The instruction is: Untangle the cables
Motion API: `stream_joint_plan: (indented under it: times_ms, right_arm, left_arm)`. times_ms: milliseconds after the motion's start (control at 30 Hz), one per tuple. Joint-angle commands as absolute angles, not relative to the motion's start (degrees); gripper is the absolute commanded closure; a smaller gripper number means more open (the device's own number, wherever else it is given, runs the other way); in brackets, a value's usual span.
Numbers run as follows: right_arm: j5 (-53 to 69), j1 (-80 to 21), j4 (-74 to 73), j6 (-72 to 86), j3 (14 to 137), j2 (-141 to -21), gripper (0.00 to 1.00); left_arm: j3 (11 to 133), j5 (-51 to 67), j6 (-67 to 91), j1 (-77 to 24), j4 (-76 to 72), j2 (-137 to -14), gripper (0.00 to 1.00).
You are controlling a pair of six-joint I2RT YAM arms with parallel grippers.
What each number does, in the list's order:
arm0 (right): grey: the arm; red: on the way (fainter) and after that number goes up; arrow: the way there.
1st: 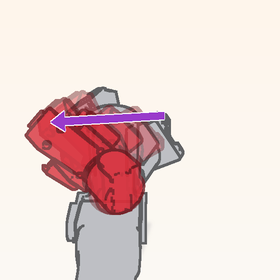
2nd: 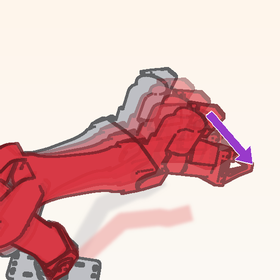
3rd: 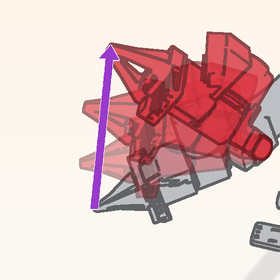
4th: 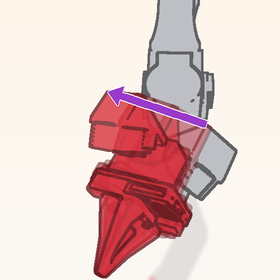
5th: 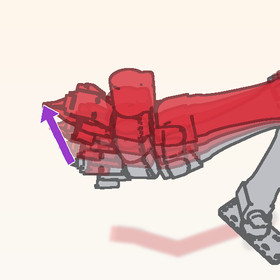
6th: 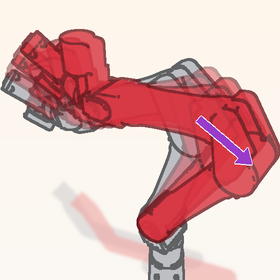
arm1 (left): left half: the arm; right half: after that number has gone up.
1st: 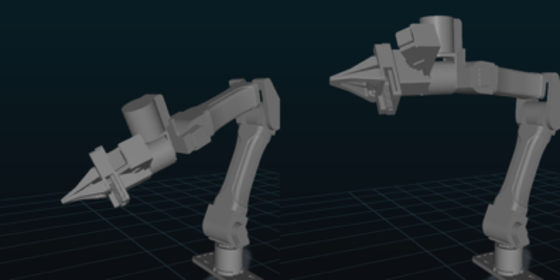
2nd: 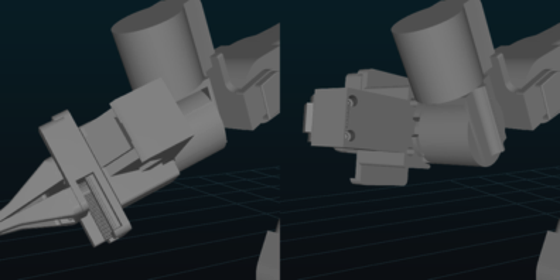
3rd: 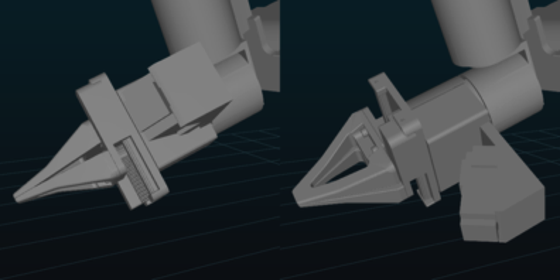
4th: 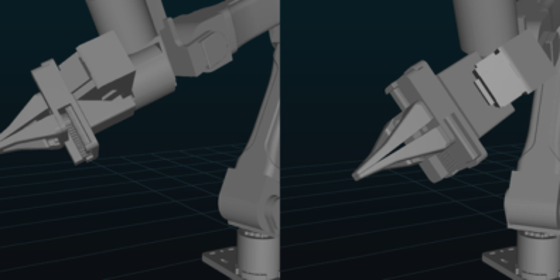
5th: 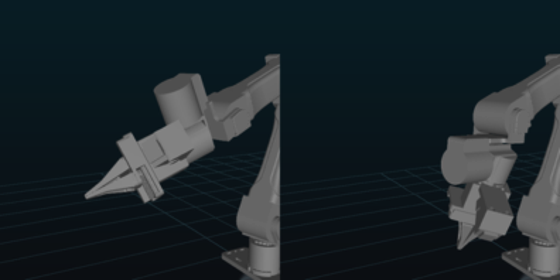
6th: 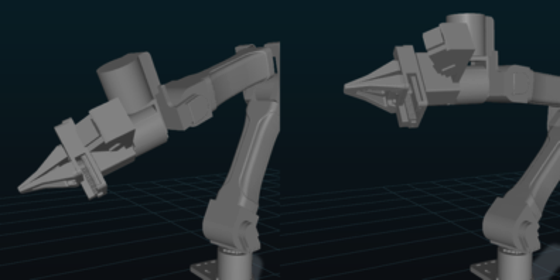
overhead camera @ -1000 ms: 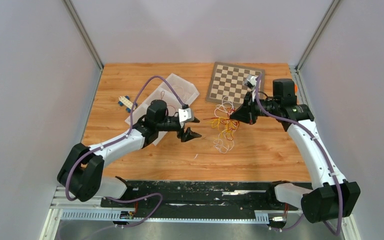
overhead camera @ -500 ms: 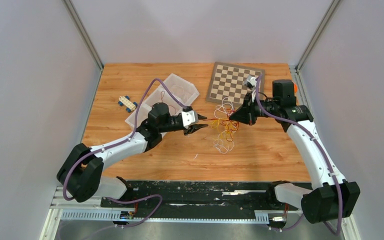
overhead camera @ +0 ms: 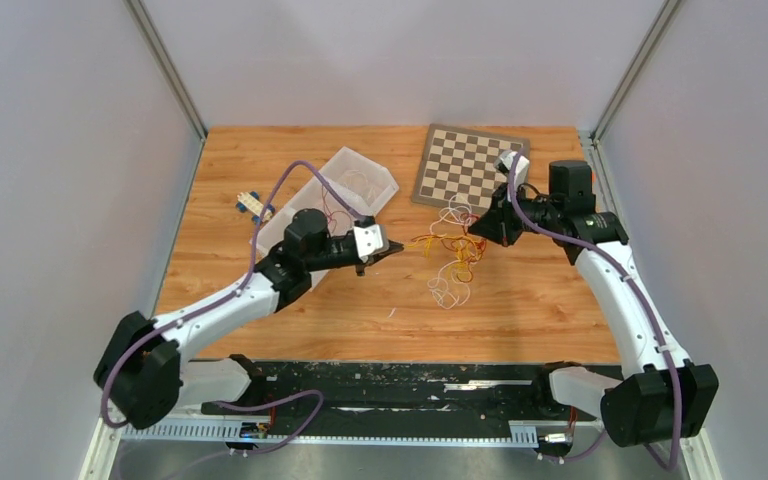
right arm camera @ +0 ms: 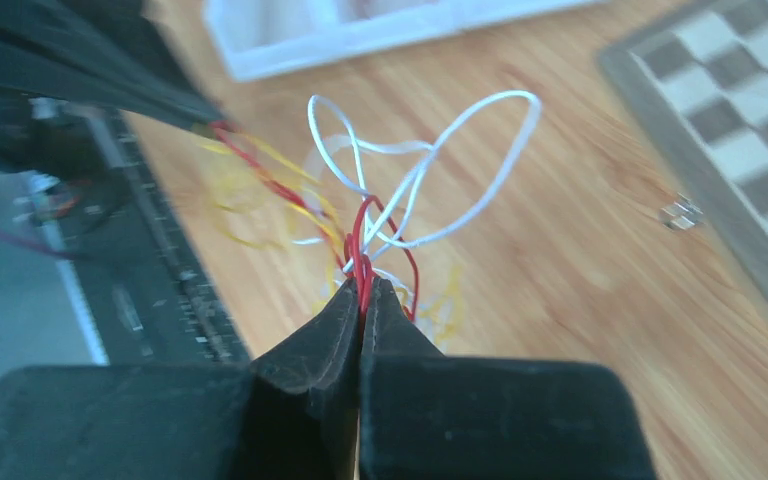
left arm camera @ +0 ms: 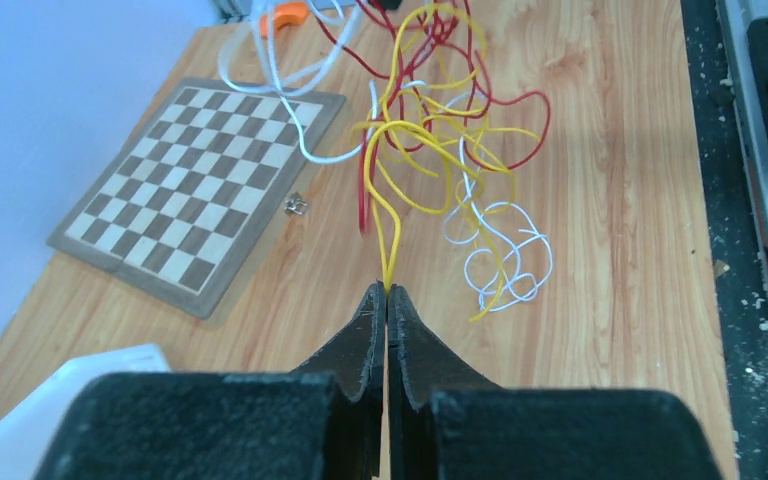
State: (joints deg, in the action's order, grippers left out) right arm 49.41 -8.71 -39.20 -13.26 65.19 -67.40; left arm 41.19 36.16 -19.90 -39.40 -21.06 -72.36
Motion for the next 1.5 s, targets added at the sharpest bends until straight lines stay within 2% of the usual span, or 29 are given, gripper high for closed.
stream_joint_plan:
  times_ms: [0,233,433,1033,1467]
  right_arm:
    - [33.8,-5.6,-36.7,-18.3,61.6,-66.6,1.0]
    - [23.6,-0.8,-34.5,-29.2,51.8,-69.8,1.0]
    - [19.4,2.0,-31.9,-33.7,48.1,-74.0,1.0]
    - [17.9,2.9,-30.3,-38.1,44.0,-77.6,1.0]
    - [16.7,4.1,-29.5,-41.0,42.5,-79.5,1.0]
  left_arm:
    - [41.2,33.8,-17.2,-36.0,-12.6,-62.3,1.0]
    - [51.2,33.2,-9.0,-26.2,2.9,-55.5,1.0]
    - [61.0,32.2,-4.2,-19.6,6.9,-55.2,1.0]
    - [92.1,32.9,14.1,-0.6,13.6,-63.7,1.0]
    - [113.7,29.3,15.3,9.2,18.2,-72.5,1.0]
